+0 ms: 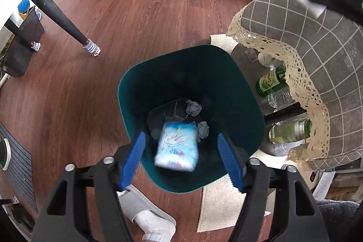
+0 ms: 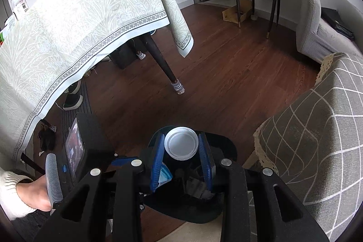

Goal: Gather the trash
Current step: 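Carry the tissue packet and lid in both grippers over the teal bin, then open the left gripper to drop the tissue packet into the bin, then open the right gripper to drop the white lid into the bin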

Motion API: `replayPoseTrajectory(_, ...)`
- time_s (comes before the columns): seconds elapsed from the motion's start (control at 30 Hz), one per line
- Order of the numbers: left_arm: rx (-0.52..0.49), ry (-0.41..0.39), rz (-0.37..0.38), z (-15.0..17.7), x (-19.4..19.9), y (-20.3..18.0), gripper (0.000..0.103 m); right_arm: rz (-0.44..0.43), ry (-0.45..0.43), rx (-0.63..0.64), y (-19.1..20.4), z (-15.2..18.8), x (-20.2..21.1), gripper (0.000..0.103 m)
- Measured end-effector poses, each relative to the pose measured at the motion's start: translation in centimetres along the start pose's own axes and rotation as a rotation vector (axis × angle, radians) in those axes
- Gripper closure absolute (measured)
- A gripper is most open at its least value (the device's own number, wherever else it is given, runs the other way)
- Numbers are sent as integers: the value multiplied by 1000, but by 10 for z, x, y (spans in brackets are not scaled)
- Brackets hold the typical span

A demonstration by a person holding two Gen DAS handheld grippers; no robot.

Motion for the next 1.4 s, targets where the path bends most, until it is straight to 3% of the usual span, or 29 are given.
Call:
replayPoseTrajectory(0.17,16,-60,-17,-6,22,6,28,12,45,5,3,7,-15,72)
replayPoseTrajectory(0.5,69,-219,36,-29,74,12,27,10,124,8,8,26,-42,72)
replayPoseTrajectory(0.67,40,-281,22,-40,92,5,28,11,167,11,10,38,-56,72)
replayPoseTrajectory(1.03,-11,-411,36,-59,139,-18,51,25,259,47,18,66,-74,72)
replayPoseTrajectory(1.13,-11,-439,36,-63,151,-21,52,36,268,43,15,72,-75,71)
replayPoseTrajectory(1.23,-6,-467,41,-70,160,-24,52,42,270,47,13,77,-73,61)
replayPoseTrajectory(1.4,-32,-520,19,-78,178,-36,52,33,258,57,11,80,-64,59)
Point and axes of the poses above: each gripper's, at about its wrist camera, not at the fingertips, and x roughly against the way its jaws point, y to its left, z to its underside, the point moved 7 cm from there along -x, roughly the way its jaws point, and after that the axes turned 11 degrees about z, right-handed, at the moved point
